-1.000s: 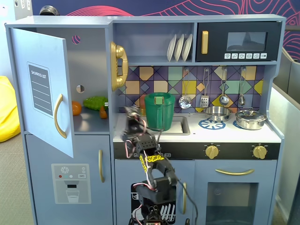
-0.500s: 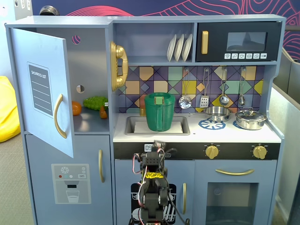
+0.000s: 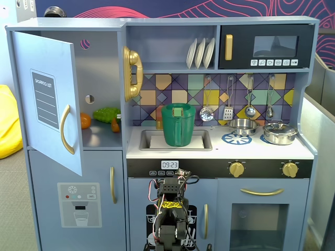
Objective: Open the left cabinet door
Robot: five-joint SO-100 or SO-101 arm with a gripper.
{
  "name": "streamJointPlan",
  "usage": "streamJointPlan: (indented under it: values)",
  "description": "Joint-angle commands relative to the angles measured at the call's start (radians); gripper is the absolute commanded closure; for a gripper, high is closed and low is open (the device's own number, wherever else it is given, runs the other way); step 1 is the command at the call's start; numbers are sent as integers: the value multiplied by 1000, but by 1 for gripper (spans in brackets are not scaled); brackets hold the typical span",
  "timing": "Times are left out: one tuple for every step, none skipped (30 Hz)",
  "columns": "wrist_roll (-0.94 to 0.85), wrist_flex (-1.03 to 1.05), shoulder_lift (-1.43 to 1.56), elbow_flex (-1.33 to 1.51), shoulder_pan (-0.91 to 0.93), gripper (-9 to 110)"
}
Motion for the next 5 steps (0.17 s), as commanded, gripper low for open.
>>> streamJointPlan:
  values:
    - [-87,196,-5,2,18,101]
    - [-110,199,-5,2,20,101]
    - [-126,202,-5,2,20,101]
    - [-132,202,-5,2,20,101]
    - [-144,204,-5,2,20,101]
